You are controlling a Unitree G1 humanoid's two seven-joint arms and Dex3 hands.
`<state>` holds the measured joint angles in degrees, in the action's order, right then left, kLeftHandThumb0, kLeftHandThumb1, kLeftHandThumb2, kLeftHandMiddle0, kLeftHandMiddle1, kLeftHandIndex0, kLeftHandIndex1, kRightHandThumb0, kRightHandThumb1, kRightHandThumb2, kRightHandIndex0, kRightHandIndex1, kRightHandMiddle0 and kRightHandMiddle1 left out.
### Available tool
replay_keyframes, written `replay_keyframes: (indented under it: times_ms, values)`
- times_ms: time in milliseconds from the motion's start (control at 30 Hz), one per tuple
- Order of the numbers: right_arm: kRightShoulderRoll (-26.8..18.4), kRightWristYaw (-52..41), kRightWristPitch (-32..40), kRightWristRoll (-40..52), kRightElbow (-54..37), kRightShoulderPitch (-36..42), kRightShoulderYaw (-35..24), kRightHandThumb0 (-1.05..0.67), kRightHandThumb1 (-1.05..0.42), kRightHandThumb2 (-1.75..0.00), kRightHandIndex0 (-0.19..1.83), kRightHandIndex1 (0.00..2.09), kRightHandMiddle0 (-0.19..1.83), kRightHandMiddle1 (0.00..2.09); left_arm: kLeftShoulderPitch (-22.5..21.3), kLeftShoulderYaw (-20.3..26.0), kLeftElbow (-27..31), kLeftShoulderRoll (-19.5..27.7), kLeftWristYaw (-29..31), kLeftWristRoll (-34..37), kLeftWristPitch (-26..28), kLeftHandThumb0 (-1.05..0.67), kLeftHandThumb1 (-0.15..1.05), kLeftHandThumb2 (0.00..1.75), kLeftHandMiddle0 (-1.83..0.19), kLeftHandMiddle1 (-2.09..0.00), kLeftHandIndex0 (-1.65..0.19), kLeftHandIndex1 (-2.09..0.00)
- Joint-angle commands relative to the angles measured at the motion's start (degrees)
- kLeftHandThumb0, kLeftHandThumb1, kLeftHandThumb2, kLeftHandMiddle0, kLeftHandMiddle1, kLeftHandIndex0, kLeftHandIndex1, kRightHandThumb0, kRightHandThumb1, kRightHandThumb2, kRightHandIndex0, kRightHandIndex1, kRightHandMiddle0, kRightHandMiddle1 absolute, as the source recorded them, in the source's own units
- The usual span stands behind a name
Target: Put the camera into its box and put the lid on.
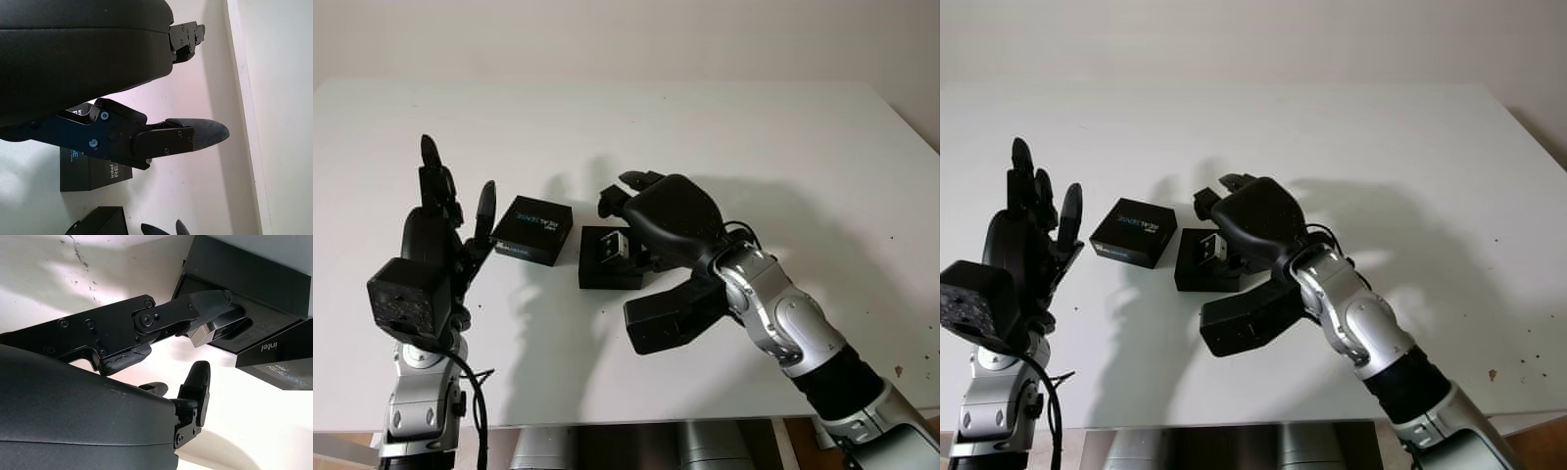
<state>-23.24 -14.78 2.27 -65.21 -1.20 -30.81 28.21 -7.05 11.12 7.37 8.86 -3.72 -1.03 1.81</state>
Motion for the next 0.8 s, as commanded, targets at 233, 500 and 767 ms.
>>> replay_keyframes:
  times_ms: [233, 500, 767]
  values:
    - [1.00, 0.53, 1.56, 0.06, 0.01, 1.32, -0.43, -0.78, -1.02, -0.06, 0.32, 0.06, 0.14, 1.07, -0.02, -0.22, 1.06, -0.23, 0.07, 0.04, -0.22, -0.62, 1.05, 0.48, 0.16, -0.05, 0.17, 0.00]
    - [2.82, 2.21, 1.77, 1.34, 3.55, 0.85, -0.28, -0.74, -1.02, -0.05, 0.34, 0.06, 0.13, 1.23, -0.20, -0.41, 1.20, -0.23, 0.03, 0.02, 0.11, -0.62, 1.05, 0.49, 0.16, -0.05, 0.18, 0.00]
    - [3.05, 2.48, 1.62, 2.48, 5.87, -0.31, -0.10, -0.71, -1.03, -0.06, 0.38, 0.07, 0.18, 1.47, -0.44, -0.55, 1.33, -0.10, -0.05, -0.17, 0.36, -0.61, 1.05, 0.49, 0.16, -0.05, 0.18, 0.00]
